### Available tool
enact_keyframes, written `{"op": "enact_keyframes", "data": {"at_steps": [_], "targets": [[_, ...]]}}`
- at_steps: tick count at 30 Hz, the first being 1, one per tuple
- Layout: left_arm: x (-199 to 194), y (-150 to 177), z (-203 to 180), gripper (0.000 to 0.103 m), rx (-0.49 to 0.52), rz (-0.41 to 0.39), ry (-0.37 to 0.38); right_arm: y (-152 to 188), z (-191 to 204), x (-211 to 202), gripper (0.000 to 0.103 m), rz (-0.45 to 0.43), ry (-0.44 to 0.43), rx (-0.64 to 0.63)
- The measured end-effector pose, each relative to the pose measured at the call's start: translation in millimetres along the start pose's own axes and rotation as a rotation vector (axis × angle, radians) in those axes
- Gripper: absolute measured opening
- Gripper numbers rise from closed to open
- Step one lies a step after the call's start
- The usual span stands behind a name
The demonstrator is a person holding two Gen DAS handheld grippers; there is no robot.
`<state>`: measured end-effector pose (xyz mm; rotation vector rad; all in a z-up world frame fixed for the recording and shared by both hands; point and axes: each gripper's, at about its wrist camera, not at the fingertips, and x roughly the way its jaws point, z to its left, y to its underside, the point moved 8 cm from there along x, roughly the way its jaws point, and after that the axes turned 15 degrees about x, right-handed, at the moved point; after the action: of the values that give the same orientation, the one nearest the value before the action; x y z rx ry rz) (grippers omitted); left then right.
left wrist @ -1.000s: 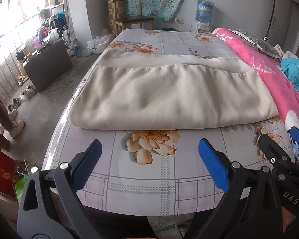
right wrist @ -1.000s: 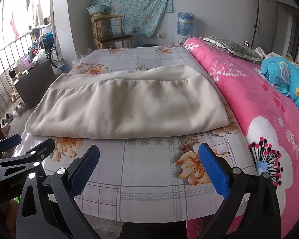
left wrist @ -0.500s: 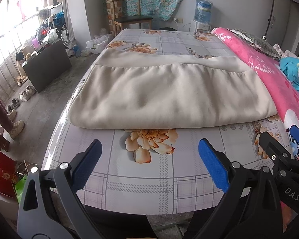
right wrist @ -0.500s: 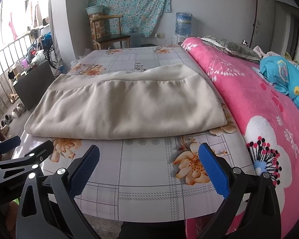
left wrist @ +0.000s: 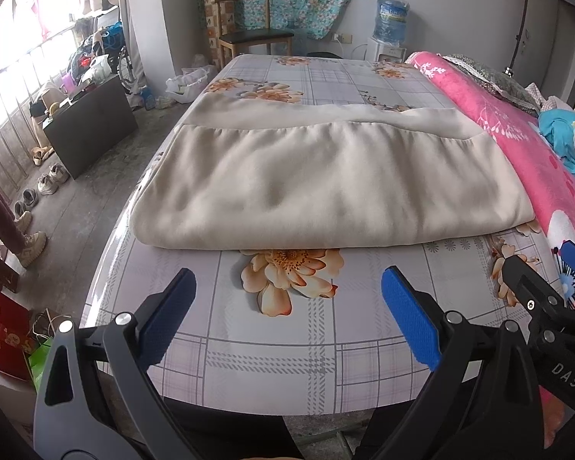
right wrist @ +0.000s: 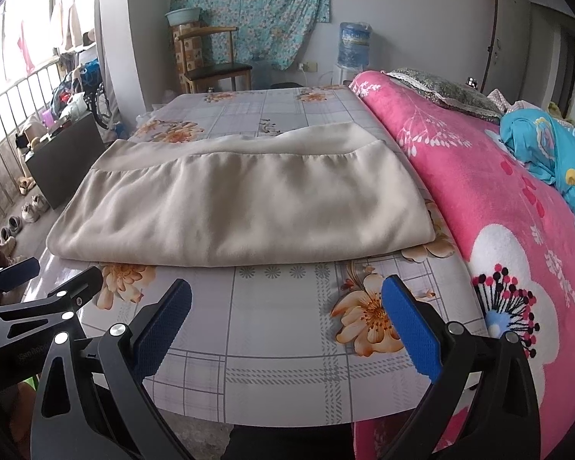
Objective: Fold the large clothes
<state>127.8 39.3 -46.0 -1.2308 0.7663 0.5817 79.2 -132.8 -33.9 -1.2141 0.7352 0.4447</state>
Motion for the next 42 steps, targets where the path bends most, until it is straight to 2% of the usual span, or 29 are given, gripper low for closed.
{"op": "enact_keyframes", "data": {"at_steps": [42], "targets": [[1.0,0.5,1.5,0.094,-0.001,0.007,0.007,-0.4,-1.4,0.3,0.097,0.007,-0.003,0.001]]}}
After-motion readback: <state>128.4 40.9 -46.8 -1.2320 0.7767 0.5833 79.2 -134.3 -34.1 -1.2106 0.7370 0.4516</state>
